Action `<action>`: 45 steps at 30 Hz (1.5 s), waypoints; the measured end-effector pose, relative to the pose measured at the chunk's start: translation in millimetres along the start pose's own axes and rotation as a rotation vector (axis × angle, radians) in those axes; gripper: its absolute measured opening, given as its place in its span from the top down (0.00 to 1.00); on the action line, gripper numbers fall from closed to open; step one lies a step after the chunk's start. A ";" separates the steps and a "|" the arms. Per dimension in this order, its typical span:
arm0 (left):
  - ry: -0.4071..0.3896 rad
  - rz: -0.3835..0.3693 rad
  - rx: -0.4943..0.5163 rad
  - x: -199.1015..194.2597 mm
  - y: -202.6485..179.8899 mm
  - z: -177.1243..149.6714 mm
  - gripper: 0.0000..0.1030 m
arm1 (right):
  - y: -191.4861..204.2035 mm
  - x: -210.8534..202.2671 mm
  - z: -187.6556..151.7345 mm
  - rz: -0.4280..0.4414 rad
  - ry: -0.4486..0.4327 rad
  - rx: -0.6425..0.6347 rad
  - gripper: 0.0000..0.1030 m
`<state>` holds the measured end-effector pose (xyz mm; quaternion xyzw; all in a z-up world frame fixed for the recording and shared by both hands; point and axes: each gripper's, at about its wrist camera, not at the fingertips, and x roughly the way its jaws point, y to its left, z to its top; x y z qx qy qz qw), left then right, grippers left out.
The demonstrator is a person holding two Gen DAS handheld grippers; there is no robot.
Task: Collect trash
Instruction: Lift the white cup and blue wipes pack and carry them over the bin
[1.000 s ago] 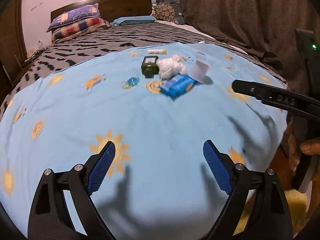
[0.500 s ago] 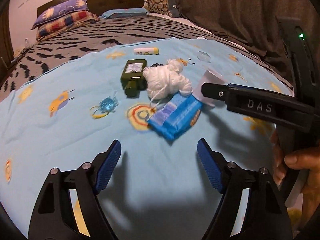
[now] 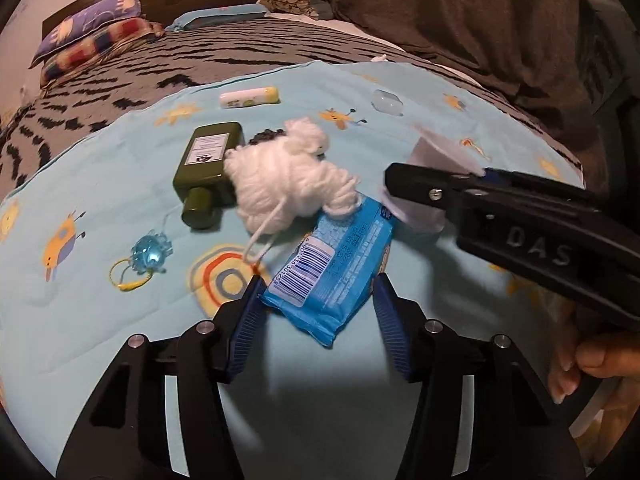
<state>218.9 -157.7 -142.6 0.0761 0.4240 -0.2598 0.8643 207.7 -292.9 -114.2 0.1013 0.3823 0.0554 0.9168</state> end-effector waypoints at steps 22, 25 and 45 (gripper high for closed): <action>-0.060 0.031 -0.018 -133.6 -18.3 -130.9 0.55 | 38.1 -112.2 -101.6 0.032 -0.004 -0.033 0.65; -0.075 0.037 -0.023 -157.8 -23.6 -156.2 0.55 | 48.8 -128.3 -125.9 0.046 0.001 -0.046 0.65; 0.077 0.033 -0.074 -172.4 -46.1 -325.2 0.55 | 67.1 -146.0 -289.4 0.059 0.189 -0.077 0.65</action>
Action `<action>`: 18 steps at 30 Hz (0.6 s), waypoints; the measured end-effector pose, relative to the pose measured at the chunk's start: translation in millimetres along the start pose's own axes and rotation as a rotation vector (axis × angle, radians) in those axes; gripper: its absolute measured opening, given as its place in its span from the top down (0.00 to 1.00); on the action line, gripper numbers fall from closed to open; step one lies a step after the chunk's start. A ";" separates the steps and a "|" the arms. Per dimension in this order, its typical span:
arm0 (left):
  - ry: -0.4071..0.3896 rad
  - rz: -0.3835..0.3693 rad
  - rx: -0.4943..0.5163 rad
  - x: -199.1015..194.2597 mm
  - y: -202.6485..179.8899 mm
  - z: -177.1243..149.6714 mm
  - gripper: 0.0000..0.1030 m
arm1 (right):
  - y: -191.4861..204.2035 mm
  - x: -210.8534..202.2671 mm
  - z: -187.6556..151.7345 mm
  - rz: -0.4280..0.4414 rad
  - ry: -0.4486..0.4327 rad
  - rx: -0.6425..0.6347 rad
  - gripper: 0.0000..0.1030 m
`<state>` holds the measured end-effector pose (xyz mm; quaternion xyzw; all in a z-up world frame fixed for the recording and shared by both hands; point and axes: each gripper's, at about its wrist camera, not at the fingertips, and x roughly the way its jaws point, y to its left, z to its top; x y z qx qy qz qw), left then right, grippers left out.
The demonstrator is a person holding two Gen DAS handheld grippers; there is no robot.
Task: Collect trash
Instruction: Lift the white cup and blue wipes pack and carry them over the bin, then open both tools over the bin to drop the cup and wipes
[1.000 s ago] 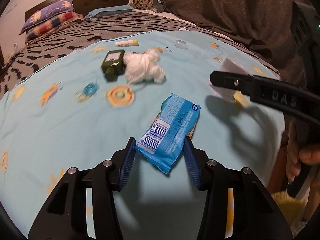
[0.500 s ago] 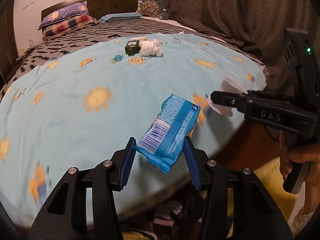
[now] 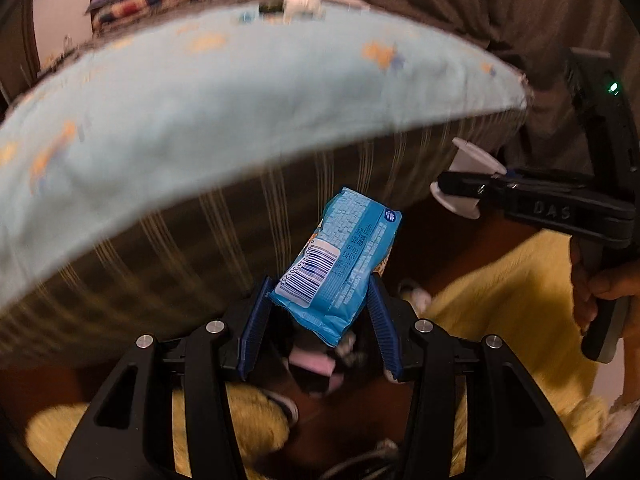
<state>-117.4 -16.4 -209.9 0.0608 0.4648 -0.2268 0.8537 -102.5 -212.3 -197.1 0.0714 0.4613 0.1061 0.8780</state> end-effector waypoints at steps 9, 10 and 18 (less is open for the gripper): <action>0.145 0.027 -0.047 77.3 5.7 -33.2 0.55 | -3.0 61.3 -40.7 0.003 0.126 0.036 0.65; 0.151 0.030 -0.047 82.2 5.9 -33.9 0.55 | -4.0 68.0 -43.6 0.006 0.141 0.042 0.65; 0.257 0.012 -0.082 135.4 3.1 -43.9 0.54 | -11.2 124.2 -61.2 0.015 0.254 0.098 0.65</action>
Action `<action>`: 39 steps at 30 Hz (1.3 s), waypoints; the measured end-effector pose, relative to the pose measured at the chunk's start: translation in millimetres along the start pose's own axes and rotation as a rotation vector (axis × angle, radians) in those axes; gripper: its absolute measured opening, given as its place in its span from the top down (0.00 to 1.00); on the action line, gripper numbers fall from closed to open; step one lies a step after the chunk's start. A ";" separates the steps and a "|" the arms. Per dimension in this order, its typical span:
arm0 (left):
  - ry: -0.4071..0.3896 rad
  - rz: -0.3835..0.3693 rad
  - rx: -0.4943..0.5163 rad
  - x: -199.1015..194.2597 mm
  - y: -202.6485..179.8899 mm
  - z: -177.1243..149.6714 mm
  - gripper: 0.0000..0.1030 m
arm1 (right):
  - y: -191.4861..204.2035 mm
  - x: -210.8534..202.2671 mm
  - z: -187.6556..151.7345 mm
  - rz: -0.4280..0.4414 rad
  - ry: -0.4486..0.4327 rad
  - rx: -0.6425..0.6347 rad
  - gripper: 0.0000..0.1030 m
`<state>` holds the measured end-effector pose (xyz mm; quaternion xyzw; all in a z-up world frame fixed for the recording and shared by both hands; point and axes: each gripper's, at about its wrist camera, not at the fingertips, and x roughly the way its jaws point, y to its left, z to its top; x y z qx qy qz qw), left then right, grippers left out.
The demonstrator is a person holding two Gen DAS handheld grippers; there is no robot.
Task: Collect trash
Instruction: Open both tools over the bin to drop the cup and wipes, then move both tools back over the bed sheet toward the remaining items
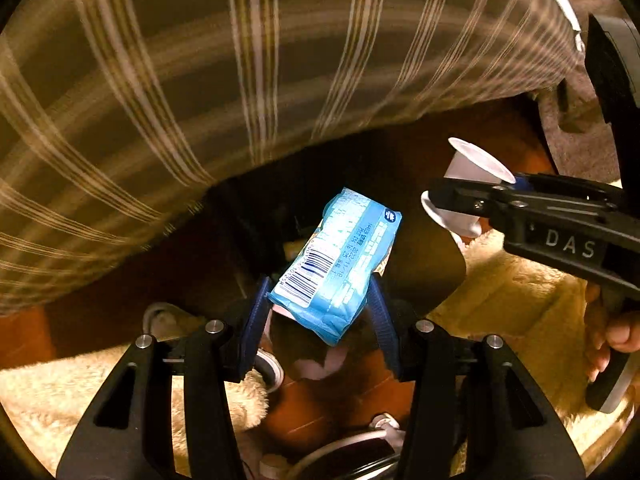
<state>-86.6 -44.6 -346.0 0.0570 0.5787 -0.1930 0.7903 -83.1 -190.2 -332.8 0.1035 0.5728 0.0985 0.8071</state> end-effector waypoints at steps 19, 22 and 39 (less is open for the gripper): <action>0.009 0.026 -0.014 0.2 10.9 -3.1 0.39 | -9.0 30.2 13.9 0.005 0.074 0.055 0.43; -0.013 0.027 0.002 -16.3 6.8 -2.4 0.37 | -8.1 15.6 16.3 0.015 0.051 0.064 0.41; -0.354 0.031 0.094 -183.5 -13.4 56.4 0.16 | 2.2 -193.6 71.1 -0.041 -0.446 -0.041 0.18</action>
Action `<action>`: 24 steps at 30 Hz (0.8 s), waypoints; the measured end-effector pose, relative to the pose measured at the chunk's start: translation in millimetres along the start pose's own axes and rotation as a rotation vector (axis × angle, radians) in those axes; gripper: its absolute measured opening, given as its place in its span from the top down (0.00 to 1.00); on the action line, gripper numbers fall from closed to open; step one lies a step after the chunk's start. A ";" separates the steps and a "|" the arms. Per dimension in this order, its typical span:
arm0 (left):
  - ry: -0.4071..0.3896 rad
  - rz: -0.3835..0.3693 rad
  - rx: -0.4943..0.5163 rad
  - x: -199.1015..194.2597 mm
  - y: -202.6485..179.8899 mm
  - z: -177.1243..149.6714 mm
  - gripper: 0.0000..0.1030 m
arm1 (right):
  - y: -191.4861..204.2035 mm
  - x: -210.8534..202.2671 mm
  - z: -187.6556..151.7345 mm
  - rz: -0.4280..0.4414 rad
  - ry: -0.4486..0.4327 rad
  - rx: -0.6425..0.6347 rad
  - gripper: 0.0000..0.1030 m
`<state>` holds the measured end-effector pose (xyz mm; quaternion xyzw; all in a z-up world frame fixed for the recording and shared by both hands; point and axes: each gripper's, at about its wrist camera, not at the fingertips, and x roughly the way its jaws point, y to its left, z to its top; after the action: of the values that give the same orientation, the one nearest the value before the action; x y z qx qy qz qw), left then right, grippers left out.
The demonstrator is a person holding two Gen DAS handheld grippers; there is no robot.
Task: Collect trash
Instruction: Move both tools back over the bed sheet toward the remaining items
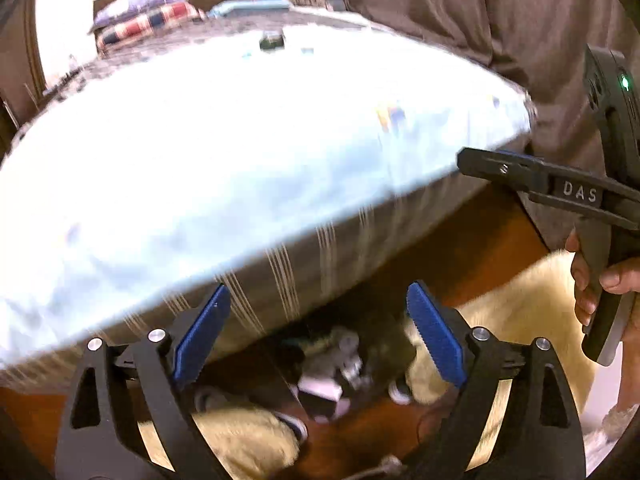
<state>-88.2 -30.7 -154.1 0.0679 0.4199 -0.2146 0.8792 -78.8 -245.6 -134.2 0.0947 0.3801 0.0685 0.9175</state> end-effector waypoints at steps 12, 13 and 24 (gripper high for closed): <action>-0.086 0.091 -0.073 36.9 64.0 126.8 0.13 | -17.9 42.3 114.0 0.000 -0.049 0.004 0.17; -0.087 0.099 -0.076 39.8 69.1 135.2 0.13 | -15.5 49.0 122.5 -0.006 -0.049 -0.002 0.17; -0.091 0.145 -0.092 112.3 100.9 217.1 0.13 | 1.5 139.3 197.4 -0.031 -0.014 -0.026 0.17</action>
<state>171.9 -41.1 -107.8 0.0479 0.3828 -0.1338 0.9128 159.2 -240.6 -92.5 0.0772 0.3743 0.0586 0.9222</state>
